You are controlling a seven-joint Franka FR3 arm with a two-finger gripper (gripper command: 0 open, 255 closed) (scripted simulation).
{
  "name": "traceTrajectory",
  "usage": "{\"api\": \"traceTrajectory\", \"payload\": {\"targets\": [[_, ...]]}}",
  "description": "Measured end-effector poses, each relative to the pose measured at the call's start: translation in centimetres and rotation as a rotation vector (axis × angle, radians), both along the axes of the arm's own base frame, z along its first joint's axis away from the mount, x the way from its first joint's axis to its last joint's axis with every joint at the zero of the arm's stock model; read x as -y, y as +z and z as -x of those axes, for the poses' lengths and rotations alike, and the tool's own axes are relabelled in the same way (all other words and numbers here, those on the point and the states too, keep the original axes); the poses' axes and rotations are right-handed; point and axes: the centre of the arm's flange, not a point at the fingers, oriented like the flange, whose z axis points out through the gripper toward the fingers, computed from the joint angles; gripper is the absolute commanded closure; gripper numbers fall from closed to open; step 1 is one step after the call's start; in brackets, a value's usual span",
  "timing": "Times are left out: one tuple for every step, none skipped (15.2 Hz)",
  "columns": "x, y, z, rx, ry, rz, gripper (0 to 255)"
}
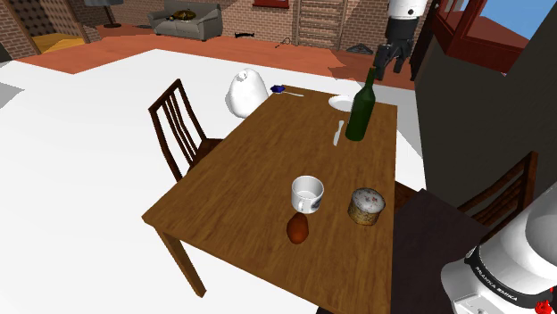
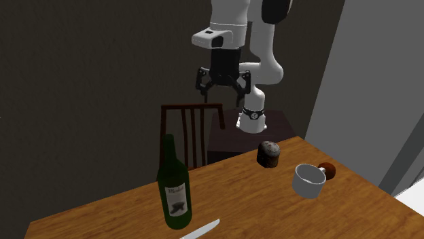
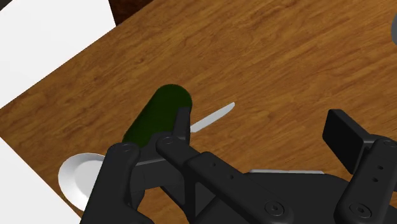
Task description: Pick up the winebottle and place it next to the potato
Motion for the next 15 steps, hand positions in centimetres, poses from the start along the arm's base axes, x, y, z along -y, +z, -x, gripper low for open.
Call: {"api": "traceTrajectory", "payload": {"targets": [[0.8, -0.3, -1.1, 0.001, -0.003, 0.000, 0], [1.8, -0.5, -2.0, 0.002, -0.006, 0.000, 0], [2.7, -0.6, -2.6, 0.002, -0.009, -0.001, 0], [3.5, -0.8, -3.6, 0.004, -0.012, -0.001, 0], [4.8, -1.0, -4.4, 0.004, -0.015, -0.001, 0], [5.5, -1.0, -5.4, 0.005, -0.018, -0.001, 0], [6.2, -1.3, -6.2, 0.006, -0.021, -0.001, 0], [7.2, -1.5, -7.4, 0.007, -0.024, -0.001, 0], [8.2, -1.7, -8.3, 0.007, -0.026, -0.001, 0], [9.1, -1.8, -9.0, 0.008, -0.029, -0.001, 0], [10.2, -1.8, -10.0, 0.009, -0.032, -0.001, 0], [11.0, -2.3, -10.8, 0.010, -0.035, -0.002, 0], [11.8, -2.5, -11.5, 0.010, -0.038, -0.002, 0], [12.4, -2.7, -12.1, 0.011, -0.039, -0.002, 0], [12.6, -3.2, -12.3, 0.011, -0.039, -0.002, 0]]}}
